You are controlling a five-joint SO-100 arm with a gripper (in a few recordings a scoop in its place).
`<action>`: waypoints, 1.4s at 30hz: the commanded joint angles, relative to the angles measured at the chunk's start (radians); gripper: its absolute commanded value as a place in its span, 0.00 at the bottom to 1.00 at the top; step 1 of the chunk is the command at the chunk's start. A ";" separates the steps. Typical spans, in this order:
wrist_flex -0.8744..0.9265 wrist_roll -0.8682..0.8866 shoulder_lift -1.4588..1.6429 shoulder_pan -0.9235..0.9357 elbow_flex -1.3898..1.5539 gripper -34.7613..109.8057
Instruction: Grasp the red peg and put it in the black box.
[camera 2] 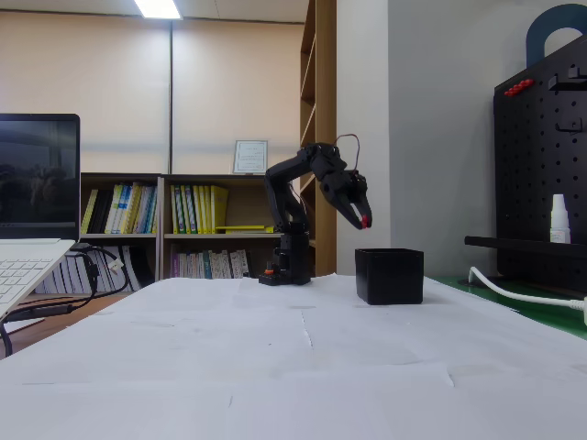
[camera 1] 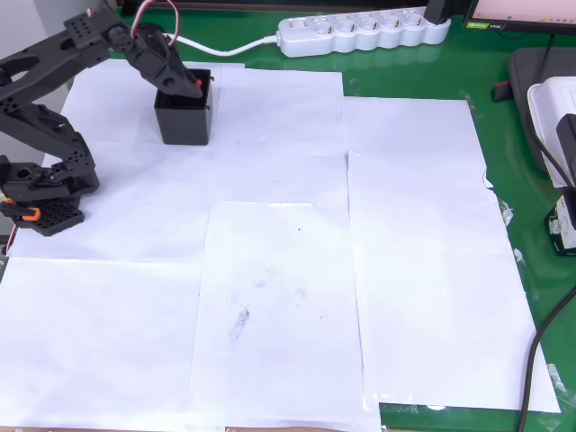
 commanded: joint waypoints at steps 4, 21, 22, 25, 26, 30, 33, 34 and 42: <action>0.002 0.037 0.087 -0.104 0.041 0.24; -0.009 0.083 0.202 -0.173 0.095 0.29; -0.014 0.081 0.206 -0.173 0.095 0.33; -0.020 0.080 0.210 -0.169 0.098 0.39; -0.020 0.080 0.212 -0.167 0.098 0.42; -0.023 0.084 0.213 -0.164 0.100 0.44; -0.023 0.089 0.210 -0.163 0.100 0.44; -0.023 0.089 0.209 -0.161 0.100 0.44; -0.011 0.112 0.209 -0.147 0.164 0.24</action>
